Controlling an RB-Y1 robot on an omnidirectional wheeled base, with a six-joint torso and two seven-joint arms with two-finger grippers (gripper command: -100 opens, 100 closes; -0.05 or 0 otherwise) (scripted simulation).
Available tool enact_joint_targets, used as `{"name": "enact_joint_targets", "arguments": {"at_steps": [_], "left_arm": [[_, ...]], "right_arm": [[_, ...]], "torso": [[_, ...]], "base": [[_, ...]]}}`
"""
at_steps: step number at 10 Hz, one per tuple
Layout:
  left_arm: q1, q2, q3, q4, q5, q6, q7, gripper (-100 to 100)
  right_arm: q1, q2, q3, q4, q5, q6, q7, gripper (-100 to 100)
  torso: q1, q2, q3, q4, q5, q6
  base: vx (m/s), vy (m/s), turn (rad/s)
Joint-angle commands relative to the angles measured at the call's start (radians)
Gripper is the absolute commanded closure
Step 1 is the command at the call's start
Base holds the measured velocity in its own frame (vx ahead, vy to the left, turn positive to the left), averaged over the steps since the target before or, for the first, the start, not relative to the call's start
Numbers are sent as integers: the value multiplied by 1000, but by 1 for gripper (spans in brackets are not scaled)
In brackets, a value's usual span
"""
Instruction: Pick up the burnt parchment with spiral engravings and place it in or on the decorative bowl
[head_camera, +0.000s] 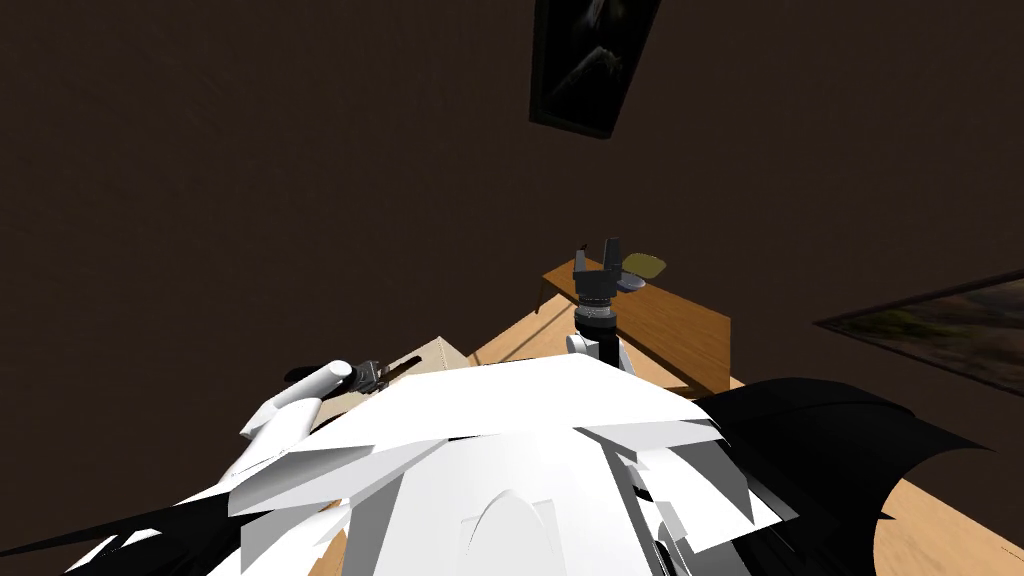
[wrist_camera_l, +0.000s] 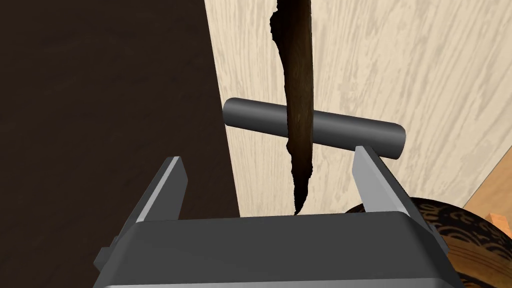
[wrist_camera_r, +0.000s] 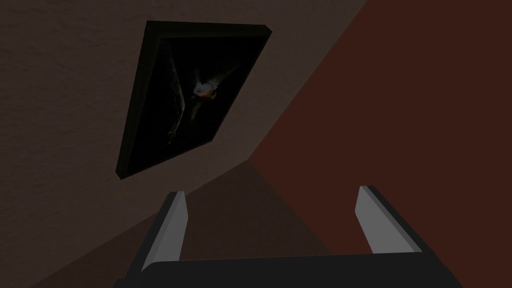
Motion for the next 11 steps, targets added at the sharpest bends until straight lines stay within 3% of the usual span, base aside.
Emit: {"name": "enact_joint_targets", "arguments": {"at_steps": [1,3,8,10,11], "left_arm": [[-1,-2,4,13,4,39,8,-100],[-7,4,20,68,34,99,10,-100],[-11,8,41,144,74,205,14,-100],[-11,8,46,165,84,231,15,-100],[-14,11,45,169,83,217,7,-100]], "right_arm": [[0,0,0,0,0,0,0,0],[0,0,0,0,0,0,0,0],[0,0,0,0,0,0,0,0],[0,0,0,0,0,0,0,0],[0,0,0,0,0,0,0,0]], "torso": [[0,0,0,0,0,0],[-1,0,0,0,0,-1],[-1,1,0,0,0,-1],[-1,1,0,0,0,-1],[-1,1,1,0,0,-1]], "base": [[32,52,-82],[37,44,-158],[22,44,-114],[16,46,-71],[6,22,-14]]}}
